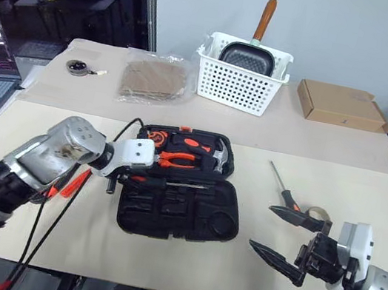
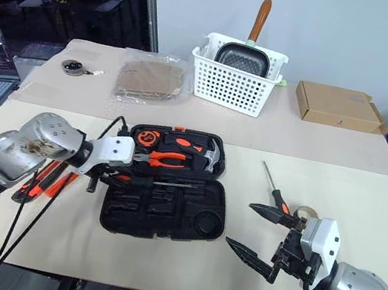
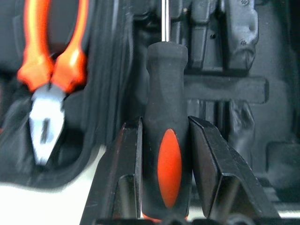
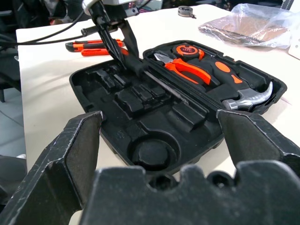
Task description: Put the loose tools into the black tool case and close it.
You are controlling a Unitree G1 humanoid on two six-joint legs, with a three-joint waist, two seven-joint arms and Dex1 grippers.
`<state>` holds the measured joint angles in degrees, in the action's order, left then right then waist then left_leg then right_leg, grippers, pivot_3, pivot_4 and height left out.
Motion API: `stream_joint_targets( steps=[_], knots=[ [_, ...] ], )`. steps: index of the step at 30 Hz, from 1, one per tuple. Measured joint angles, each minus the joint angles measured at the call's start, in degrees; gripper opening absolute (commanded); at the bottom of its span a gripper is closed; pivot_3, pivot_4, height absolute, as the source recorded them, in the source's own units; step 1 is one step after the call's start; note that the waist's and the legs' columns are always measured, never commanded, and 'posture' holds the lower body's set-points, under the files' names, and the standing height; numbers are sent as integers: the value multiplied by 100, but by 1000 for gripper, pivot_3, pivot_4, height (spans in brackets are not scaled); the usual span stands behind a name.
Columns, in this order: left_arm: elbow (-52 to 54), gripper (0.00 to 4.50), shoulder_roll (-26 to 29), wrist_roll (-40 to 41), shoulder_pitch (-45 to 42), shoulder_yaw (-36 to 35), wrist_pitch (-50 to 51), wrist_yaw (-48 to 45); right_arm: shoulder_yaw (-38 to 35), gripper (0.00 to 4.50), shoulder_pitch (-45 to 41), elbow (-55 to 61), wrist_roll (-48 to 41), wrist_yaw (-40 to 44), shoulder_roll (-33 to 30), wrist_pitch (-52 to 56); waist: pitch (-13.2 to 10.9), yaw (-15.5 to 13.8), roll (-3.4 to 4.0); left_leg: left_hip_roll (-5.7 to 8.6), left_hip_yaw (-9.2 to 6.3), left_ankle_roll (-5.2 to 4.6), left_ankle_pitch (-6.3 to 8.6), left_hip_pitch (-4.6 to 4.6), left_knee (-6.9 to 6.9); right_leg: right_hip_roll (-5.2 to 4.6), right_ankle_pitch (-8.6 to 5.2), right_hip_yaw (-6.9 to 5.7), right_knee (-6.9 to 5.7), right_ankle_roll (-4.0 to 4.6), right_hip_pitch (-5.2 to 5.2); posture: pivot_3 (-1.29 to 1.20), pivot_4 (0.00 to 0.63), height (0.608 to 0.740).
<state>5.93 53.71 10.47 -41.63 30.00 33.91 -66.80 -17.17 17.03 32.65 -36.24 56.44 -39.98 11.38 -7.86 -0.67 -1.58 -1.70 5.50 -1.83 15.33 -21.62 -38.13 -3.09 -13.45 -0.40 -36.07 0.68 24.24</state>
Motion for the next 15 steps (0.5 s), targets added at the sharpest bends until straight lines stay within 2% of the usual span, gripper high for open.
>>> stream_joint_targets(
  steps=[3, 15],
  knots=[
    [-45, 1394, -213, -241, -37, 42, 157, -3, -16, 4500, 80, 38, 1, -34, 2, 2, 0, 1, 0, 0, -2, -12, 7, -4, -15, -2, -2, -2, -2, -6, -2, 0, 150, 740],
    [-508, 1394, -508, -823, -37, 39, -161, -75, -464, 4500, 271, -294, 2, 335, -1, -209, 1, 10, 2, -3, -5, -11, 6, 19, -18, 3, -2, 0, -19, -6, -15, 0, 150, 740]
  ],
)
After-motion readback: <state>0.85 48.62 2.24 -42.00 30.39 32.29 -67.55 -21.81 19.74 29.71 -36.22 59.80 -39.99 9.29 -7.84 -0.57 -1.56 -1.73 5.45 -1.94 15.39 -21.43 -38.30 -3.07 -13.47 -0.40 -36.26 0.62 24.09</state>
